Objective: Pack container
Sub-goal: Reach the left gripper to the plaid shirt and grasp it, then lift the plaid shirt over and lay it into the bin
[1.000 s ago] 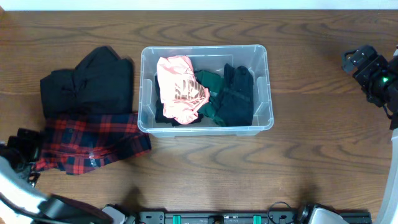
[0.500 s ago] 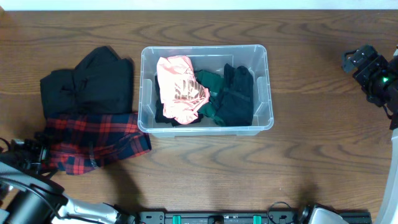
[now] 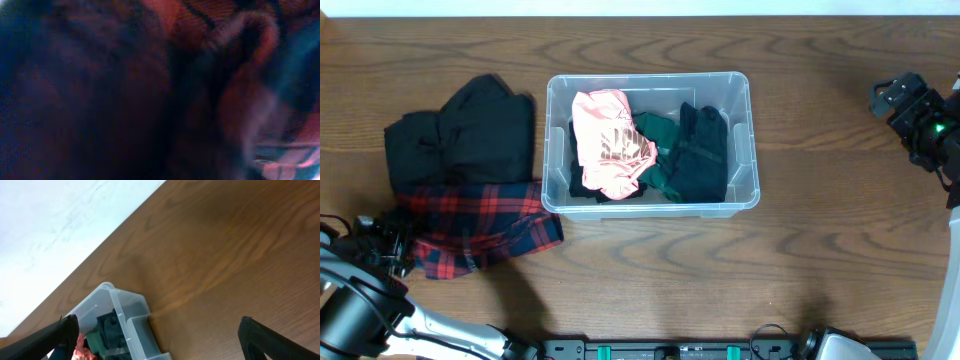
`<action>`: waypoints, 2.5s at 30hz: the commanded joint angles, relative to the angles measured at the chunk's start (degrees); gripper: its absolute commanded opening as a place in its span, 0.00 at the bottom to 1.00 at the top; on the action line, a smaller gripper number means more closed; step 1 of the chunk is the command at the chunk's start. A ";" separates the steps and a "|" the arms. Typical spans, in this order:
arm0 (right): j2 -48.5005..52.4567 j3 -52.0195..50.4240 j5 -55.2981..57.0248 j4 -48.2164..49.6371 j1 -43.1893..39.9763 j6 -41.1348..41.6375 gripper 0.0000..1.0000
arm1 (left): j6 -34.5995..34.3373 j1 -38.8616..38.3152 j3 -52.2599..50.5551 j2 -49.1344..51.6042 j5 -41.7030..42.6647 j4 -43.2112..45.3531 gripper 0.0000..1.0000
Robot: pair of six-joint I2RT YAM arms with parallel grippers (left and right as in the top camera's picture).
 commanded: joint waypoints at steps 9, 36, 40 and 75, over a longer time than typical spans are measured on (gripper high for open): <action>-0.02 0.04 -0.02 -0.02 -0.48 -0.39 0.99 | -0.81 -0.92 2.60 -7.50 8.85 -8.57 0.06; -0.02 0.04 -0.02 -0.02 -0.48 -0.39 0.99 | -38.73 -29.09 8.46 -53.53 39.56 12.15 0.06; -0.04 0.04 -0.02 -0.02 -0.48 -0.39 0.99 | -47.25 -41.11 8.46 -53.42 27.54 19.76 0.06; -0.04 0.04 -0.02 -0.02 -0.48 -0.39 0.99 | -69.11 -84.91 8.44 -24.24 -33.24 12.04 0.41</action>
